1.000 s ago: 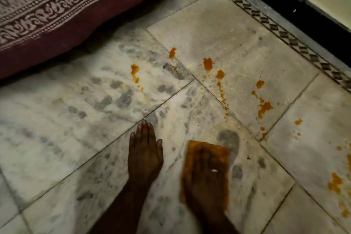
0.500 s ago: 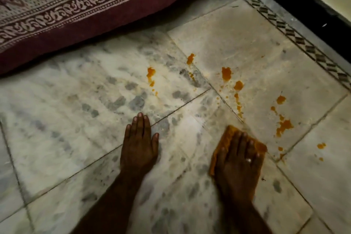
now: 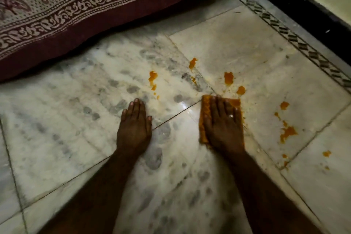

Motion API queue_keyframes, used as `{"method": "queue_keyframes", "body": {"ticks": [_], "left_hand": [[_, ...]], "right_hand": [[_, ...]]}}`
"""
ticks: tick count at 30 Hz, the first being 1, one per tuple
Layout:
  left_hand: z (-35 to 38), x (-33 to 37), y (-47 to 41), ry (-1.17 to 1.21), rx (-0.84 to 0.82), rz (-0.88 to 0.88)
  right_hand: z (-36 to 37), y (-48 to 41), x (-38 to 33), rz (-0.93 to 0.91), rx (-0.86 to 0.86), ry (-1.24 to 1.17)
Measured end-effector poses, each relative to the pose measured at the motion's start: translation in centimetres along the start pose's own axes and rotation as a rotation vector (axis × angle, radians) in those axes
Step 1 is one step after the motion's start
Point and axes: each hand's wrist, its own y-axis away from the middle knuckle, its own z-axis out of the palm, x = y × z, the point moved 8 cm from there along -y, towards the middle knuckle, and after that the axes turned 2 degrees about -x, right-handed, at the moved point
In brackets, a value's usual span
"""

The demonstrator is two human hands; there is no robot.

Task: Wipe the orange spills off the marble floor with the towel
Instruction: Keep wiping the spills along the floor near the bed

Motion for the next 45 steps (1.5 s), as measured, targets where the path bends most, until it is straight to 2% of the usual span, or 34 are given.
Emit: {"method": "queue_keyframes", "body": {"ticks": [3, 5, 10, 13, 15, 17, 20, 22, 24, 26, 30, 32, 35, 37, 39, 42, 45], "left_hand": [[-0.2, -1.2, -2.3, 0.007, -0.01, 0.017], [-0.2, -1.4, -2.5, -0.014, 0.007, 0.054], [-0.1, -1.5, -2.1, -0.043, 0.054, 0.058], [-0.1, -2.0, -2.2, -0.05, 0.063, 0.014], [0.1, -2.4, -2.3, -0.014, 0.042, -0.009], [0.2, -2.8, -2.6, 0.045, 0.024, -0.062], [0.0, -2.8, -3.0, 0.03, 0.028, -0.108], [-0.3, -2.3, -2.9, -0.034, 0.045, -0.111], [-0.6, -2.0, -2.8, -0.086, 0.081, -0.109], [-0.6, -1.8, -2.5, -0.109, 0.096, -0.104], [-0.1, -2.2, -2.9, -0.105, 0.04, -0.137], [0.0, -2.3, -3.1, -0.083, 0.012, -0.154], [-0.2, -2.4, -3.2, -0.072, -0.01, -0.161], [-0.3, -2.3, -3.1, -0.065, -0.009, -0.157], [-0.3, -2.1, -3.0, -0.053, 0.002, -0.155], [-0.3, -2.5, -2.9, -0.03, 0.026, -0.184], [0.1, -2.6, -2.8, -0.059, 0.032, -0.165]], "right_hand": [[1.2, 4.9, 1.7, 0.157, 0.009, -0.034], [1.6, 7.8, -0.8, 0.141, 0.053, -0.048], [2.0, 7.5, -11.8, -0.288, 0.072, -0.059], [0.8, 1.8, -13.7, -0.387, 0.068, -0.028], [-0.3, -2.0, -12.1, -0.356, 0.05, 0.016], [-0.7, -4.1, -8.9, -0.249, 0.032, 0.021], [-0.8, -2.2, -5.1, -0.066, 0.095, -0.012], [0.0, 0.8, -5.3, -0.004, 0.111, -0.008], [0.8, 2.8, -8.4, -0.074, 0.115, -0.012], [1.2, 2.9, -12.1, -0.226, 0.105, -0.028], [0.0, -3.3, -16.0, -0.412, 0.103, -0.017], [-0.9, -6.9, -15.0, -0.39, 0.088, 0.019], [-1.8, -8.7, -10.7, -0.228, 0.089, 0.031], [-1.4, -6.7, -8.1, -0.107, 0.07, -0.002], [-0.5, -3.1, -8.3, -0.073, 0.067, 0.005], [0.2, -0.9, -13.8, -0.274, 0.071, -0.001], [-0.7, -4.9, -19.6, -0.509, 0.082, -0.018]]}}
